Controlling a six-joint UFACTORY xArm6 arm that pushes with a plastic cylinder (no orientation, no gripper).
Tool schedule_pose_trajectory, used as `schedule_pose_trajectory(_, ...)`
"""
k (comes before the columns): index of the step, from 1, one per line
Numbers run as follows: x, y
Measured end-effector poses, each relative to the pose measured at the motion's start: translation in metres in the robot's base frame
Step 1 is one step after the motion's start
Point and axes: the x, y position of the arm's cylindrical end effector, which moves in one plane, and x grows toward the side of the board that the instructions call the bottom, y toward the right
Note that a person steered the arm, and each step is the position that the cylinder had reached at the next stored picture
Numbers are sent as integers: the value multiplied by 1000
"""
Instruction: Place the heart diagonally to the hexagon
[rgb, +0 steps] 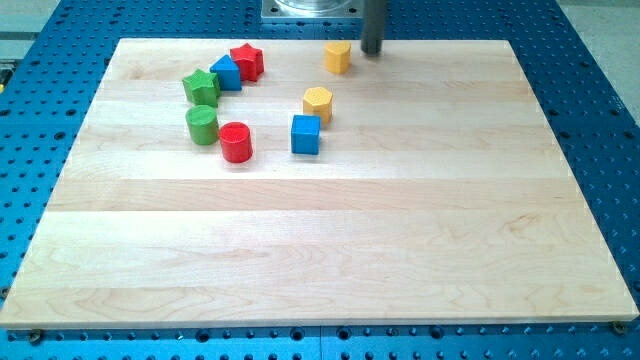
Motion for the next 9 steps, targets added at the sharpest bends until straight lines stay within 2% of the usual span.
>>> schedule_pose_trajectory(1, 16, -58)
schedule_pose_trajectory(4, 30, -99)
schedule_pose_trajectory(5, 23, -85)
schedule_pose_trajectory(6, -1, -98)
schedule_pose_trajectory(9, 15, -92)
